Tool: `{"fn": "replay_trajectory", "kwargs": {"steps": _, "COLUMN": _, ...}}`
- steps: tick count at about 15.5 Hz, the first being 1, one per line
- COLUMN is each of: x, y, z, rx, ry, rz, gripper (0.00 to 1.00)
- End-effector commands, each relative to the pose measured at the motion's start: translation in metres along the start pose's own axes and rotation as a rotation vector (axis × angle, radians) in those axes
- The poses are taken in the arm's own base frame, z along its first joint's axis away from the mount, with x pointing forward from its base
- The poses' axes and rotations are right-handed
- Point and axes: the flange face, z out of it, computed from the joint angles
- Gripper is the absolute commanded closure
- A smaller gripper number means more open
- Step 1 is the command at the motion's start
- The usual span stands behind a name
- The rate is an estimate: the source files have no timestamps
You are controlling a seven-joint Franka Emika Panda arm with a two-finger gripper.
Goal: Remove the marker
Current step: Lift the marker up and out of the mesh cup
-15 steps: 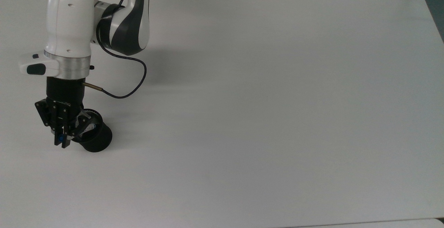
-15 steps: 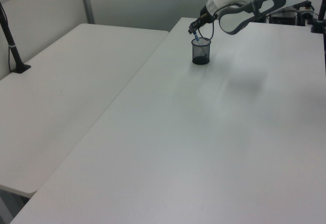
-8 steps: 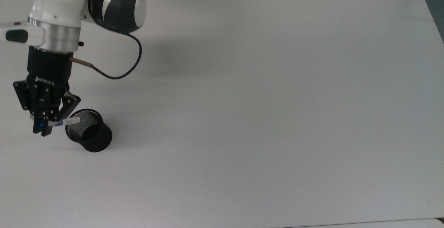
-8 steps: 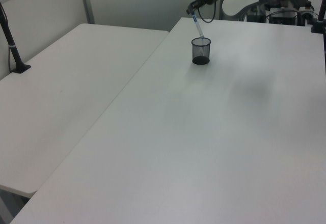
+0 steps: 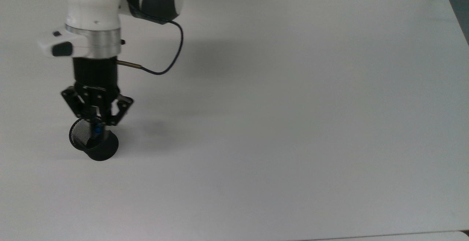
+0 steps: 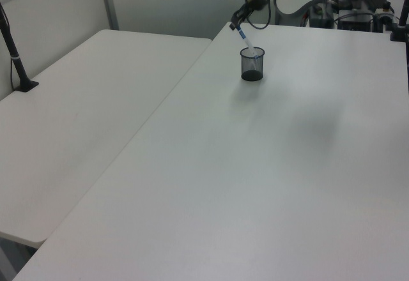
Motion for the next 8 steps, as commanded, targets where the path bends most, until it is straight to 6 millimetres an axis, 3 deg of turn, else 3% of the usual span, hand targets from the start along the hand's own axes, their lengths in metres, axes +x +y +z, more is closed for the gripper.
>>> {"fn": "replay_trajectory", "kwargs": {"steps": 1, "x": -0.018, "y": -0.030, "z": 0.002, "rx": 0.039, "ry": -0.125, "rz": -0.153, "gripper": 0.90}}
{"fn": "replay_trajectory", "kwargs": {"steps": 4, "x": -0.032, "y": -0.054, "z": 0.018, "rx": 0.072, "ry": -0.168, "rz": -0.232, "gripper": 0.90}}
{"fn": "replay_trajectory", "kwargs": {"steps": 8, "x": -0.058, "y": -0.085, "z": 0.055, "rx": 0.100, "ry": -0.226, "rz": -0.270, "gripper": 0.87}}
